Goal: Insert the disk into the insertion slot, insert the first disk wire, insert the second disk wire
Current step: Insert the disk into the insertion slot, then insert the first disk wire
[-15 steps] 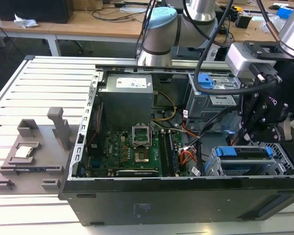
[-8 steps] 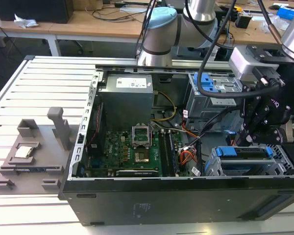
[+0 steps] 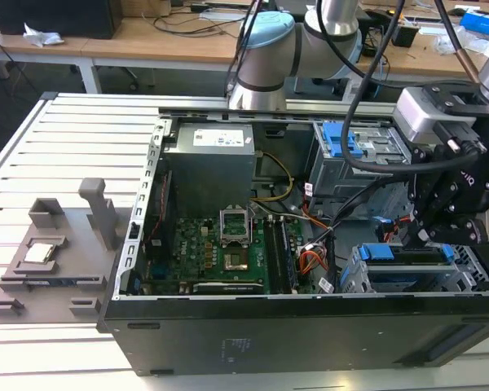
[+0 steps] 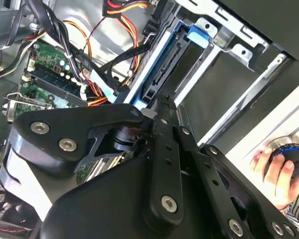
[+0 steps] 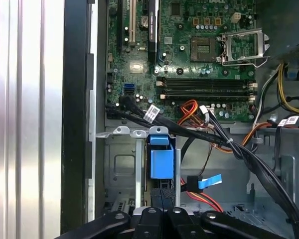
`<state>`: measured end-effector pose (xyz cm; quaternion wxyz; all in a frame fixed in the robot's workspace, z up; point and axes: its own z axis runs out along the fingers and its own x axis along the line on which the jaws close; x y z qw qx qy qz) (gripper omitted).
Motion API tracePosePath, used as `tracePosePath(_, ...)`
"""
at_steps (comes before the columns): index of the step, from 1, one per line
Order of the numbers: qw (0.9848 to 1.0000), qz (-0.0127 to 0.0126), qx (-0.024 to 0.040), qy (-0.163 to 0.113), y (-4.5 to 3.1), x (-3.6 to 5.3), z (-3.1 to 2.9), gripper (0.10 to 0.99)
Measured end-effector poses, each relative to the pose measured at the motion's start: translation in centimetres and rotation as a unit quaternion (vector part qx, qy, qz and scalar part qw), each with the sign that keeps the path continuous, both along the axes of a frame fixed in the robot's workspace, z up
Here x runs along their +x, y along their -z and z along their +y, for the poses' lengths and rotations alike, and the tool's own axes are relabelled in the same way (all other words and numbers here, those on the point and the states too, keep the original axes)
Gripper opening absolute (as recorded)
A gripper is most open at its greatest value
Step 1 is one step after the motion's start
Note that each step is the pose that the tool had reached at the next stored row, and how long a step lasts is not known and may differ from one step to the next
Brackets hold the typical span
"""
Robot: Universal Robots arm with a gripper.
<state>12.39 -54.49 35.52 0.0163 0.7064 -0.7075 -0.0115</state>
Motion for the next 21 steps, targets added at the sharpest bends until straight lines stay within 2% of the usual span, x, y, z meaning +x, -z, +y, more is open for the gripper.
tracePosePath(3, 1.0, 0.0, -0.0001, 0.0, 0.14, 0.25, 0.0, 0.106)
tracePosePath(13, 1.0, 0.0, 0.0, 0.0, 0.16, 0.28, 0.0, 0.114)
tracePosePath(16, 1.0, 0.0, 0.0, 0.0, 0.15, 0.29, 0.0, 0.302)
tracePosePath(18, 1.0, 0.0, 0.0001, 0.0, 0.16, 0.29, 0.09, 0.302)
tracePosePath(21, 1.0, 0.0, 0.0001, 0.0, 0.16, 0.3, 0.57, 0.302)
